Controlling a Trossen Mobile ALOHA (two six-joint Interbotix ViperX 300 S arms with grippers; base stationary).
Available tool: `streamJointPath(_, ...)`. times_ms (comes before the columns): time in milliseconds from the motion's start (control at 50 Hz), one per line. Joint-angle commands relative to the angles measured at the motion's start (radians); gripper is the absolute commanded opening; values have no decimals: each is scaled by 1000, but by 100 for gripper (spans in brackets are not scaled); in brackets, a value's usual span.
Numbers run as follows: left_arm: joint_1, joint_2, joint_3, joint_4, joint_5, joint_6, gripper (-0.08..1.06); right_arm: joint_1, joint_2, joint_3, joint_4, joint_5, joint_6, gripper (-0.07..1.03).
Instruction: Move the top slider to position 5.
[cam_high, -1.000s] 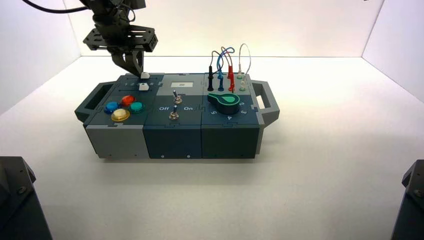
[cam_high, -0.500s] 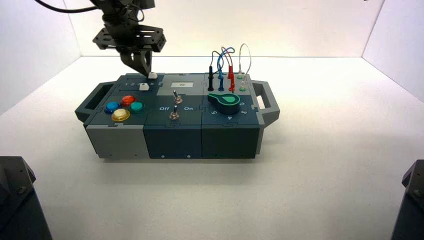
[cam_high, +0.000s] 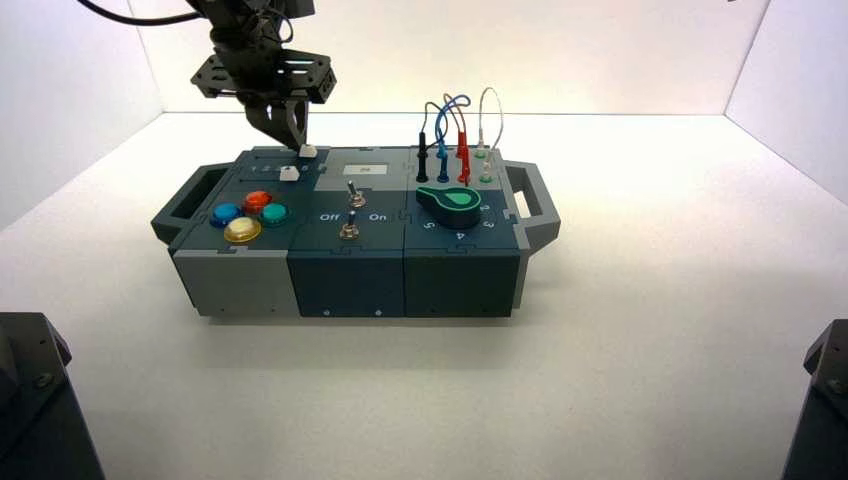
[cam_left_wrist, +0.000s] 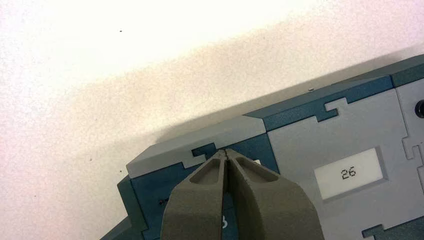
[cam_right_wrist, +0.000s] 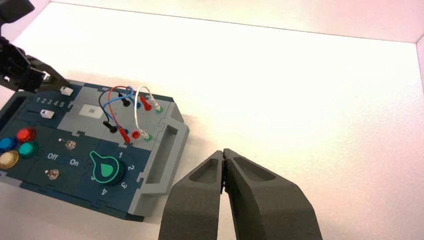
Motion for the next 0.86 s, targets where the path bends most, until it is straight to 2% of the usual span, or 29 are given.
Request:
streamJointPath(20,34,-34,12,9,3,5,-3,-6,8,-21,3,-11,3,-2)
streamJointPath(320,49,-140,67,15,8,12,-3,-6,9,-20,3,-6,3,-2)
streamJointPath(480,49,-212,103,14,38,11,-3,-5,17,-21,5,-5,2,-2)
streamJointPath(700,48,-342,183,11,69,5,-3,-2,37,-23,5,3,2,-2)
streamJointPath(860,48,-377,196,11,75,5,-3,-2,43,-25,5,5,2,-2)
